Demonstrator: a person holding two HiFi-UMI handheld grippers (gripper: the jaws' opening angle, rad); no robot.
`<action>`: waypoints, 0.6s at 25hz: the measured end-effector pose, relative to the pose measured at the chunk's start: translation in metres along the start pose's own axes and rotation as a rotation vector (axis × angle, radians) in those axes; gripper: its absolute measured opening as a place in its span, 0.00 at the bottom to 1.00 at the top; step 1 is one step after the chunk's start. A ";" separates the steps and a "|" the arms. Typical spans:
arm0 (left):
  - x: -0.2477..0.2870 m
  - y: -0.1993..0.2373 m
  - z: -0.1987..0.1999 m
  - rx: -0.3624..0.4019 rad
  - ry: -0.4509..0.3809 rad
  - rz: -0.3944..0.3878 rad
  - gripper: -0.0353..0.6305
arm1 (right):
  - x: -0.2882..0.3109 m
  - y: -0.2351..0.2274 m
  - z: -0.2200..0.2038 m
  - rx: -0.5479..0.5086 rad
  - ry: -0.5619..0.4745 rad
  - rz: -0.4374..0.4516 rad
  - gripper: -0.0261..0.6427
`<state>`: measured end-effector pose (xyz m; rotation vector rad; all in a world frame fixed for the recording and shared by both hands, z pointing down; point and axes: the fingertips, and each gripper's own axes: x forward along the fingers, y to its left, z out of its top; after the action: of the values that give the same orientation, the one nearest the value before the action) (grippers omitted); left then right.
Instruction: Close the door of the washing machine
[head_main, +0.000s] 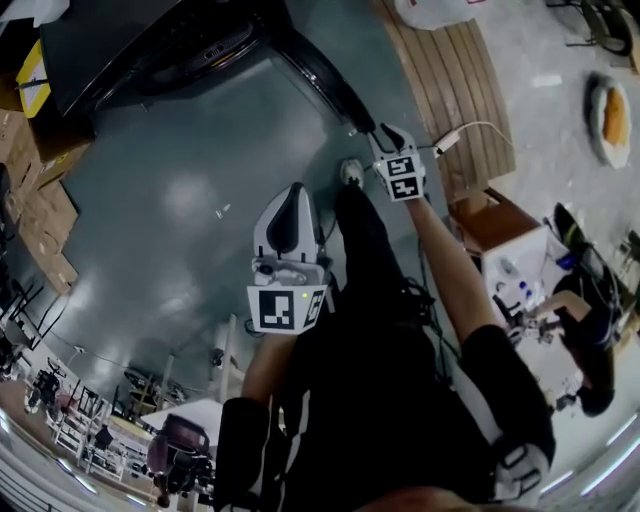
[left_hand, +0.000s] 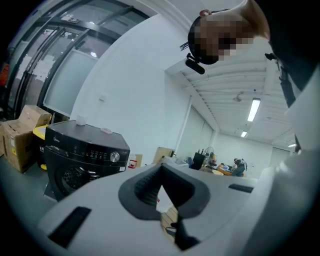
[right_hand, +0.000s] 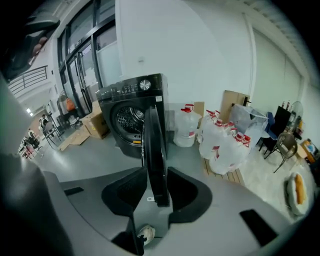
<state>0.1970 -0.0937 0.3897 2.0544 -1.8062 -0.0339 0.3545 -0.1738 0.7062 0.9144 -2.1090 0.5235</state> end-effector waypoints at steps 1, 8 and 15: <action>0.002 0.002 -0.003 -0.001 0.002 0.004 0.06 | 0.007 -0.002 -0.004 -0.008 0.015 0.001 0.22; 0.016 0.015 -0.015 -0.024 0.014 0.041 0.06 | 0.042 -0.010 -0.019 -0.046 0.084 0.013 0.22; 0.018 0.021 -0.026 -0.027 0.021 0.053 0.06 | 0.063 -0.015 -0.028 -0.076 0.122 0.018 0.21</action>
<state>0.1876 -0.1055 0.4241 1.9797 -1.8369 -0.0218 0.3508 -0.1940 0.7738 0.8016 -2.0148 0.4916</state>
